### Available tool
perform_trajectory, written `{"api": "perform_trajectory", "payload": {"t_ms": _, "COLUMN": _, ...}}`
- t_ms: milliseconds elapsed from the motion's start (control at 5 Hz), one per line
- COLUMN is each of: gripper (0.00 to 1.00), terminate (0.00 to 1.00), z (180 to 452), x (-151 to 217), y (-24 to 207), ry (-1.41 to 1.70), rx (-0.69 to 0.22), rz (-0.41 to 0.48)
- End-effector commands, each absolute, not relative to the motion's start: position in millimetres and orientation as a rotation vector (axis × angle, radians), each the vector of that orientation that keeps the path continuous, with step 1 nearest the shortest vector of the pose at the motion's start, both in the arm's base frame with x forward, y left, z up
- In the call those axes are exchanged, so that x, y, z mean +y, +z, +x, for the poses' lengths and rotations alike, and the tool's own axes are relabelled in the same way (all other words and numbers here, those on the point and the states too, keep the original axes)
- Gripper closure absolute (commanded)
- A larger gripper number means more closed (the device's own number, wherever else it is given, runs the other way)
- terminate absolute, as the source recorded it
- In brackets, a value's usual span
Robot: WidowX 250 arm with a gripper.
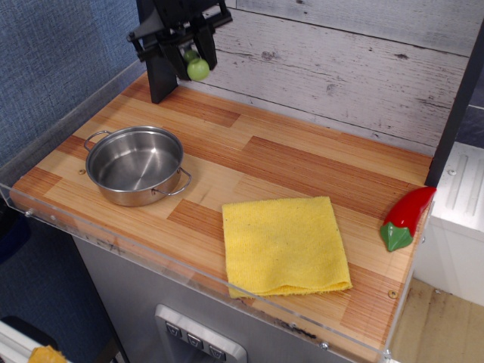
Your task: Put the spatula on the yellow cloth.
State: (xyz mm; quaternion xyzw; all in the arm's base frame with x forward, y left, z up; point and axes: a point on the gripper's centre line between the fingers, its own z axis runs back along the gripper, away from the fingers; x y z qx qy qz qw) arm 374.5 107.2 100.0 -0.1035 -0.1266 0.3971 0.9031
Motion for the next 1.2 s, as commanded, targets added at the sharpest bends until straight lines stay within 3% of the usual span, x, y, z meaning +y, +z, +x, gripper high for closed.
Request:
{"api": "perform_trajectory", "payload": {"t_ms": 0, "gripper": 1.00, "terminate": 0.00, "z": 338, "x": 81, "y": 154, "ry": 0.689, "rx": -0.356, "rz": -0.244}}
{"api": "perform_trajectory", "payload": {"t_ms": 400, "gripper": 1.00, "terminate": 0.00, "z": 293, "x": 46, "y": 160, "ry": 0.557, "rx": -0.363, "rz": -0.252}}
{"api": "perform_trajectory", "payload": {"t_ms": 1000, "gripper": 1.00, "terminate": 0.00, "z": 244, "x": 12, "y": 113, "ry": 0.405, "rx": -0.295, "rz": -0.207}}
